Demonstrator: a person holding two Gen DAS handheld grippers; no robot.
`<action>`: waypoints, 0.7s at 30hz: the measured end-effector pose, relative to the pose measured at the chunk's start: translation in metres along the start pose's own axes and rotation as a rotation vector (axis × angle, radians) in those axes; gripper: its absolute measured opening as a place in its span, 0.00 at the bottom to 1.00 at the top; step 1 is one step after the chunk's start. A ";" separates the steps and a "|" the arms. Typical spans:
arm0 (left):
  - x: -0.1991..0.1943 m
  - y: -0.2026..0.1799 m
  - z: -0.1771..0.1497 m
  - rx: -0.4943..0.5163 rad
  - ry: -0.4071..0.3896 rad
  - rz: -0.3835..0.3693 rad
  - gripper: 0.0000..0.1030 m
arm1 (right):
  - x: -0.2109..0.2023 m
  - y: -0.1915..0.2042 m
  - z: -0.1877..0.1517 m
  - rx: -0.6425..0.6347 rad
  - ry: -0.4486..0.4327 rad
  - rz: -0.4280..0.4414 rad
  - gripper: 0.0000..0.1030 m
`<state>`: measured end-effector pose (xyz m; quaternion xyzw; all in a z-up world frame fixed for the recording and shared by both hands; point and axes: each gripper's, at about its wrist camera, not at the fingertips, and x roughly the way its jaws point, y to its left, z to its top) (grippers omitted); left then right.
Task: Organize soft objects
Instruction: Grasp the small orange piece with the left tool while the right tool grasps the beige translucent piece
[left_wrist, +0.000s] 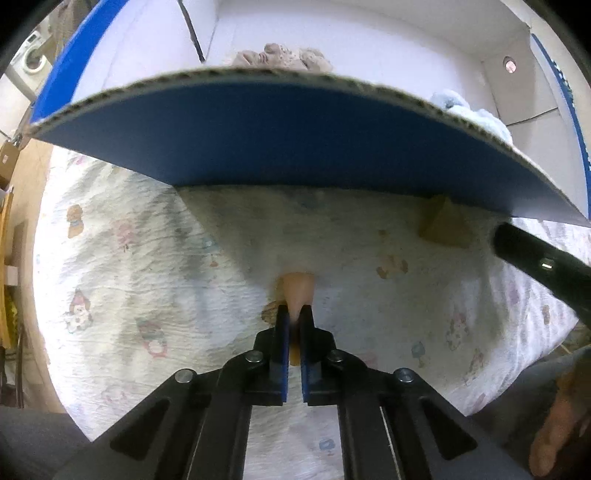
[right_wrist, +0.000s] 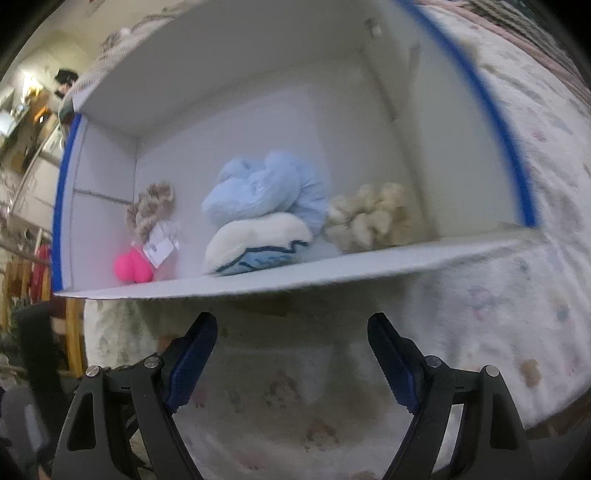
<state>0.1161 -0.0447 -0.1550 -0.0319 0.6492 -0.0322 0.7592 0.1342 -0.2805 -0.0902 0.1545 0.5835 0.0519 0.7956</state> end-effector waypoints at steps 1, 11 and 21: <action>-0.003 0.004 0.000 -0.007 -0.005 0.001 0.04 | 0.006 0.004 0.002 -0.011 0.013 -0.004 0.86; -0.036 0.048 0.007 -0.099 -0.085 0.079 0.04 | 0.047 0.039 0.011 -0.132 0.045 -0.018 0.86; -0.042 0.042 0.007 -0.060 -0.118 0.108 0.04 | 0.072 0.055 0.011 -0.186 0.048 -0.036 0.81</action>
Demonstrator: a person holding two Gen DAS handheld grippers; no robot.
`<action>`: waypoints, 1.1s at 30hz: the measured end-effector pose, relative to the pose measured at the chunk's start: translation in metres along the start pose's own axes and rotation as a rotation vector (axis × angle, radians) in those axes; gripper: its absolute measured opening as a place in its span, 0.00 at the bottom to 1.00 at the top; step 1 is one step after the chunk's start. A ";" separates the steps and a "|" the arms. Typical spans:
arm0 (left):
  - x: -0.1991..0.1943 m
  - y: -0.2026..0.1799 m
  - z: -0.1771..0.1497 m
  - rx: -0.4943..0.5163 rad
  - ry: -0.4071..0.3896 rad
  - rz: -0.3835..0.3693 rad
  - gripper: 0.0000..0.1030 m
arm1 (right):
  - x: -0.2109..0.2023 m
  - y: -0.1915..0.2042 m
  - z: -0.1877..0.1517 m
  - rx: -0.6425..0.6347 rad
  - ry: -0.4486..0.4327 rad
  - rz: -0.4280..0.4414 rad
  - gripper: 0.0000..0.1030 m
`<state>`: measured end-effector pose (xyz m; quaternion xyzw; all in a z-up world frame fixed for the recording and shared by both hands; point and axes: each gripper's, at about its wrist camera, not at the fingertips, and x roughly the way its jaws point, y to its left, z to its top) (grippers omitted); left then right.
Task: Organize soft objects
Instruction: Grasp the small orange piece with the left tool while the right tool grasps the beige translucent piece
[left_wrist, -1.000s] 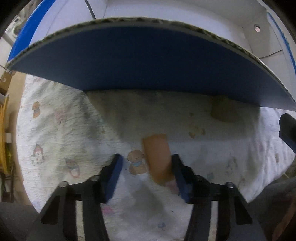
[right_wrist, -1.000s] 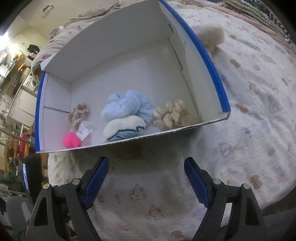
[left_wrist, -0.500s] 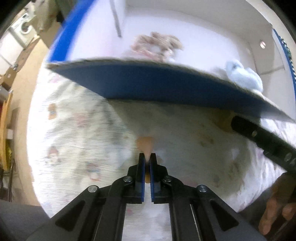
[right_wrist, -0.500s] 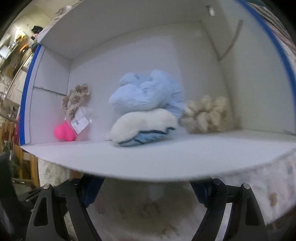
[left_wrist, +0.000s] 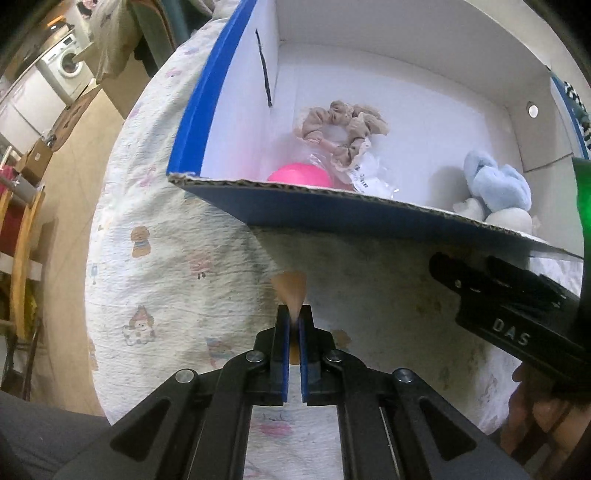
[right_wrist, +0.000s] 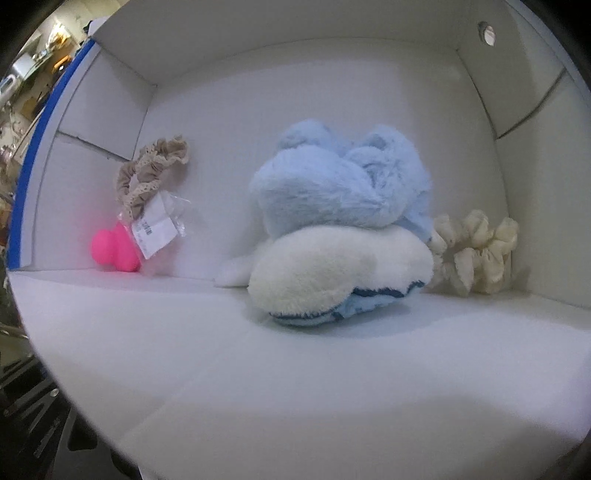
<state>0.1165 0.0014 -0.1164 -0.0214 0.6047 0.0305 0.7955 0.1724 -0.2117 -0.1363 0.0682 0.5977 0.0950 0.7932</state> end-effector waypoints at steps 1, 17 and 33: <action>0.002 0.001 0.000 0.000 -0.003 0.003 0.04 | 0.002 0.001 0.000 -0.008 -0.003 -0.007 0.71; 0.004 0.000 -0.011 -0.047 -0.015 0.032 0.04 | -0.008 -0.002 -0.014 -0.030 -0.016 0.004 0.21; -0.040 0.016 -0.030 -0.087 -0.104 0.010 0.04 | -0.067 0.003 -0.049 -0.070 -0.053 0.067 0.11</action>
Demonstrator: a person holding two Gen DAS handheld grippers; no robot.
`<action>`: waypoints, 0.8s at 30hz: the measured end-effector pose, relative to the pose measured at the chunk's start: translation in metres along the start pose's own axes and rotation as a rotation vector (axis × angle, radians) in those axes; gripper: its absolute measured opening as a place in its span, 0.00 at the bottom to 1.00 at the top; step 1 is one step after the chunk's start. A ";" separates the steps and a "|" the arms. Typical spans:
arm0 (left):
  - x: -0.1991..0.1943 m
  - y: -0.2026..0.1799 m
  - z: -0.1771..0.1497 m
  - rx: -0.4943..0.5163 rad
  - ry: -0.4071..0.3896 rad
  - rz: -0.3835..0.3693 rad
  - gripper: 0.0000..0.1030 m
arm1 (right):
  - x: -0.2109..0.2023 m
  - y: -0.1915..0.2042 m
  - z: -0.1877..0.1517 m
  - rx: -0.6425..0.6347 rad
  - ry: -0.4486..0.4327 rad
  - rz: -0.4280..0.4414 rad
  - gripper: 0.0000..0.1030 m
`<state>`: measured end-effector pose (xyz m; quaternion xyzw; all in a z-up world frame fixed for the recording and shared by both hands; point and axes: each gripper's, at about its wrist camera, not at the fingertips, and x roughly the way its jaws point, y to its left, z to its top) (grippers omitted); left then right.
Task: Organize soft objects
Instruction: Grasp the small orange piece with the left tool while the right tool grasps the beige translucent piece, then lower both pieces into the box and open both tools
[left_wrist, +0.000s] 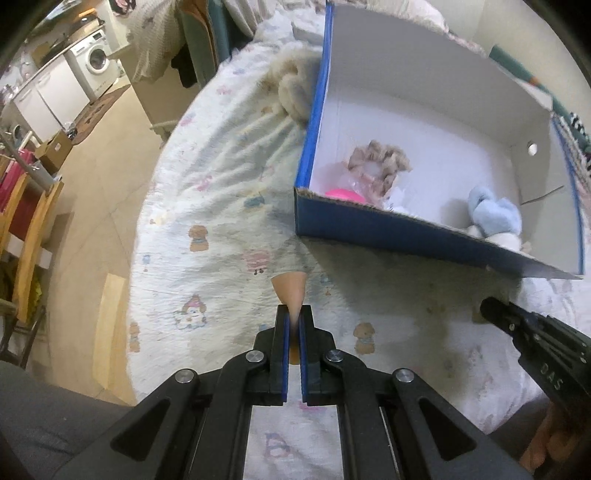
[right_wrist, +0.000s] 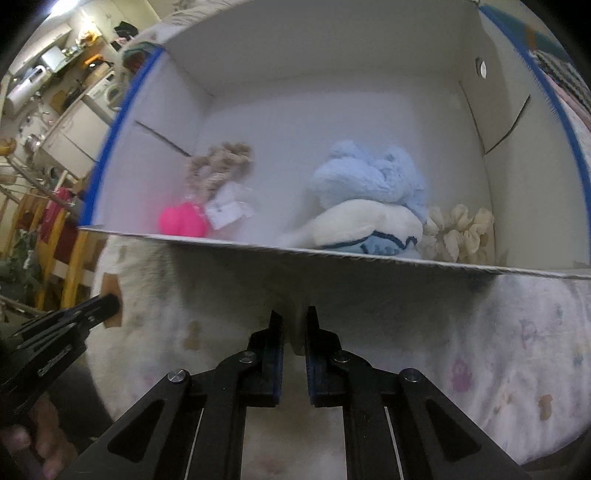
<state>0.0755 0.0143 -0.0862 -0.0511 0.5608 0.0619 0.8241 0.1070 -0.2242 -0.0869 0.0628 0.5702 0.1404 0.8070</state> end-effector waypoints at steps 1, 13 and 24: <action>-0.008 0.001 -0.001 -0.002 -0.008 -0.012 0.04 | -0.007 0.001 0.001 -0.002 -0.004 0.012 0.11; -0.087 0.005 0.032 0.033 -0.195 -0.067 0.04 | -0.126 -0.008 0.006 -0.036 -0.163 0.221 0.11; -0.085 -0.024 0.084 0.082 -0.238 -0.086 0.04 | -0.145 -0.026 0.047 -0.027 -0.256 0.198 0.11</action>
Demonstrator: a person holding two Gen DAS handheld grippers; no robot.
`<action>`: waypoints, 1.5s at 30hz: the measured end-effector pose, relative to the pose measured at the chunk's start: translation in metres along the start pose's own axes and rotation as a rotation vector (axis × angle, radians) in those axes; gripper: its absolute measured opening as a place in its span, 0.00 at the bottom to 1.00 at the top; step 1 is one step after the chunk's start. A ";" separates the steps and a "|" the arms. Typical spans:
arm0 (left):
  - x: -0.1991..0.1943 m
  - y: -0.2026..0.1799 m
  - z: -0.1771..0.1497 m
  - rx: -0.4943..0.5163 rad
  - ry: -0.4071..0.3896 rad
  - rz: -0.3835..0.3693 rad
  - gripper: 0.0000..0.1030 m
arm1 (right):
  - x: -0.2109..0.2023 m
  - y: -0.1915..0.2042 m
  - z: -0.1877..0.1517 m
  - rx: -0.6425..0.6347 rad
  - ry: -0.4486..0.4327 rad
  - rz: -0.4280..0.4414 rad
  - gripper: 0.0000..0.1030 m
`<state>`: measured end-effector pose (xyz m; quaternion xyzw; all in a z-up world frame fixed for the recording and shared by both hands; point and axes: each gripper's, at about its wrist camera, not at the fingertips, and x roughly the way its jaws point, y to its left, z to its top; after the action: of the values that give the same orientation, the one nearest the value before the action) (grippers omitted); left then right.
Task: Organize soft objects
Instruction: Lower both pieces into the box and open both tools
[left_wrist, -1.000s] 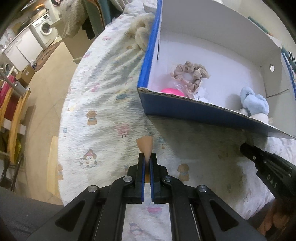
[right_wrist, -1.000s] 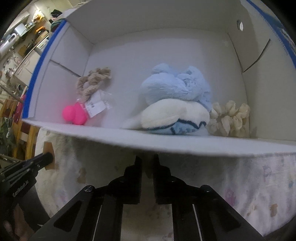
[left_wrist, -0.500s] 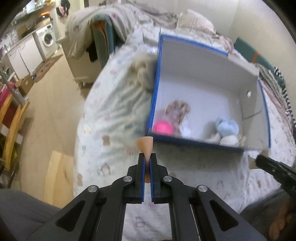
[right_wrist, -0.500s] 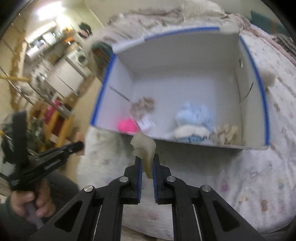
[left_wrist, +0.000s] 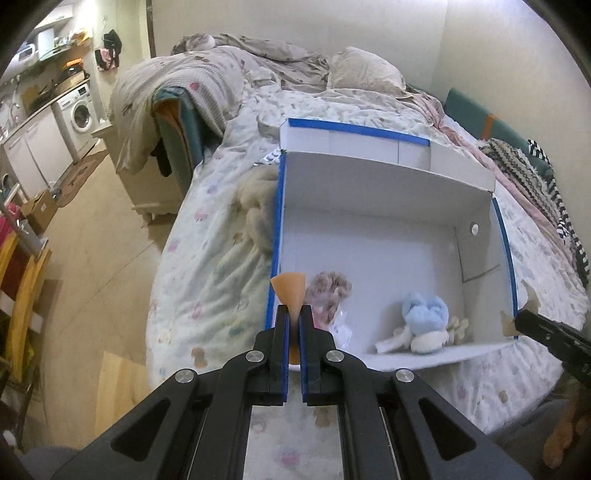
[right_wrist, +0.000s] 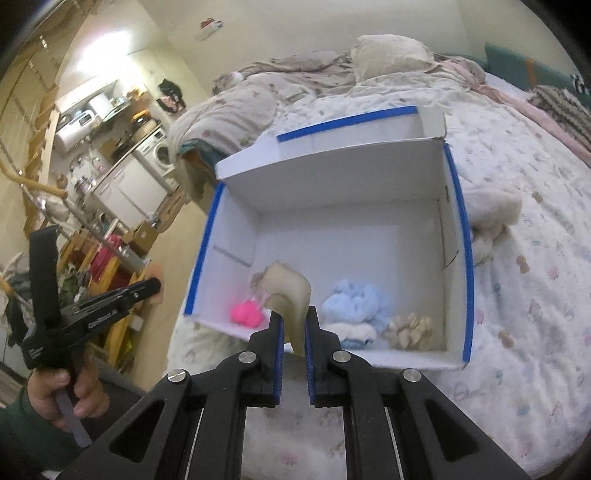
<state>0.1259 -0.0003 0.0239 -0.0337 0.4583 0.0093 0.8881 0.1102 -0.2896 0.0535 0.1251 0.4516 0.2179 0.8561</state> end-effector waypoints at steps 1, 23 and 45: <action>0.005 -0.003 0.004 0.006 0.003 -0.002 0.04 | 0.004 -0.004 0.003 0.010 -0.005 -0.006 0.11; 0.097 -0.040 0.004 0.077 0.075 -0.073 0.05 | 0.091 -0.056 0.011 0.131 0.095 -0.157 0.12; 0.088 -0.047 0.000 0.083 0.067 -0.080 0.64 | 0.093 -0.056 0.012 0.163 0.090 -0.125 0.71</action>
<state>0.1786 -0.0488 -0.0454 -0.0155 0.4860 -0.0463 0.8726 0.1806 -0.2936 -0.0294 0.1559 0.5128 0.1318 0.8339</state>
